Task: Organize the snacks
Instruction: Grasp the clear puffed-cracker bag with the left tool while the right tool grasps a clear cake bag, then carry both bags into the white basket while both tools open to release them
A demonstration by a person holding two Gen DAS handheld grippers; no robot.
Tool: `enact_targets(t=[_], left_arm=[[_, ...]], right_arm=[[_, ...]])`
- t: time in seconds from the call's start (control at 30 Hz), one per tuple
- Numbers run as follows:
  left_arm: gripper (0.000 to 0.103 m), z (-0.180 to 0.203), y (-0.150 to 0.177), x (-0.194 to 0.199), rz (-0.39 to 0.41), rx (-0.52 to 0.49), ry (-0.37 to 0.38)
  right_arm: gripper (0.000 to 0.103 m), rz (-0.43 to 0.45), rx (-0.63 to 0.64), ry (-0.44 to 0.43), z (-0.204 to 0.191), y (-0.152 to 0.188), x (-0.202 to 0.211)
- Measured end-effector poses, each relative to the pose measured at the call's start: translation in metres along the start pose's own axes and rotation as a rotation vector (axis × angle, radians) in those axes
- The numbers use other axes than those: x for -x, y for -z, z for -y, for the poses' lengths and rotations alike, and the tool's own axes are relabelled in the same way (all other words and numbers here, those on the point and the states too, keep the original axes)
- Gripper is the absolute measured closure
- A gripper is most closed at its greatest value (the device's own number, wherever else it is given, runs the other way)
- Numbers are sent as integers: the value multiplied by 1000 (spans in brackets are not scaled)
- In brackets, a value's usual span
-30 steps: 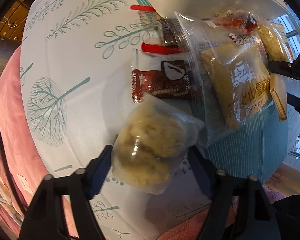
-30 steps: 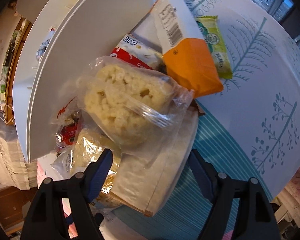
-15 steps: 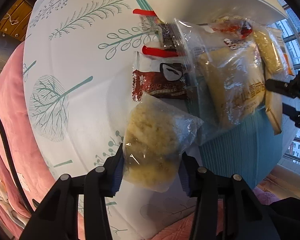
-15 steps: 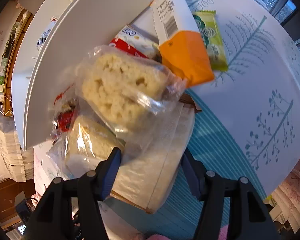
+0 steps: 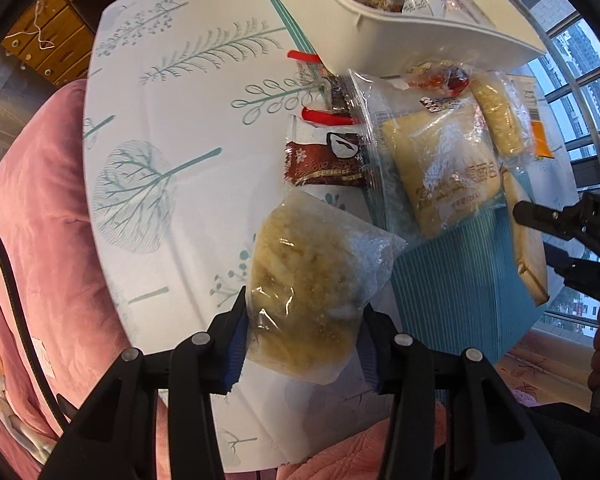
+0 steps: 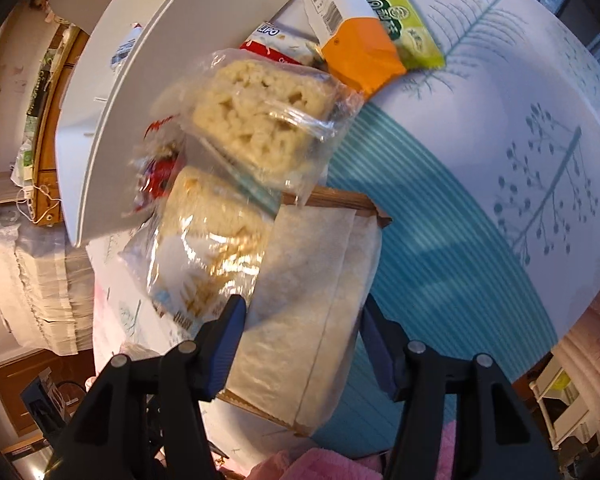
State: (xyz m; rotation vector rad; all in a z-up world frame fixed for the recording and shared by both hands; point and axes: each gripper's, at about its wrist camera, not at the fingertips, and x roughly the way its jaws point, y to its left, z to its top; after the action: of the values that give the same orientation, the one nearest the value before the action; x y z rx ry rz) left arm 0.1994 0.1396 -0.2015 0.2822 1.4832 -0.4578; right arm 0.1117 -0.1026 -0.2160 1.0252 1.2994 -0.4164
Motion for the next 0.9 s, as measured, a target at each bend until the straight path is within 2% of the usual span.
enact_targets(t=[0.33,0.47,0.67,0.9], left_arm=[[58,-35,16,39,70,73,32],[58,-47,6,55,103,119,40],[58,-48,-14,82,151,150,67],[58,-36,-51,114,213,172,66]], right_arm=[[46,22,53,-104,-2,38,17],[46,48,108,-149,-9,43,32],[46,68,162,-229,-20,32,53],[46,98,251,-279,-44,-2,84]])
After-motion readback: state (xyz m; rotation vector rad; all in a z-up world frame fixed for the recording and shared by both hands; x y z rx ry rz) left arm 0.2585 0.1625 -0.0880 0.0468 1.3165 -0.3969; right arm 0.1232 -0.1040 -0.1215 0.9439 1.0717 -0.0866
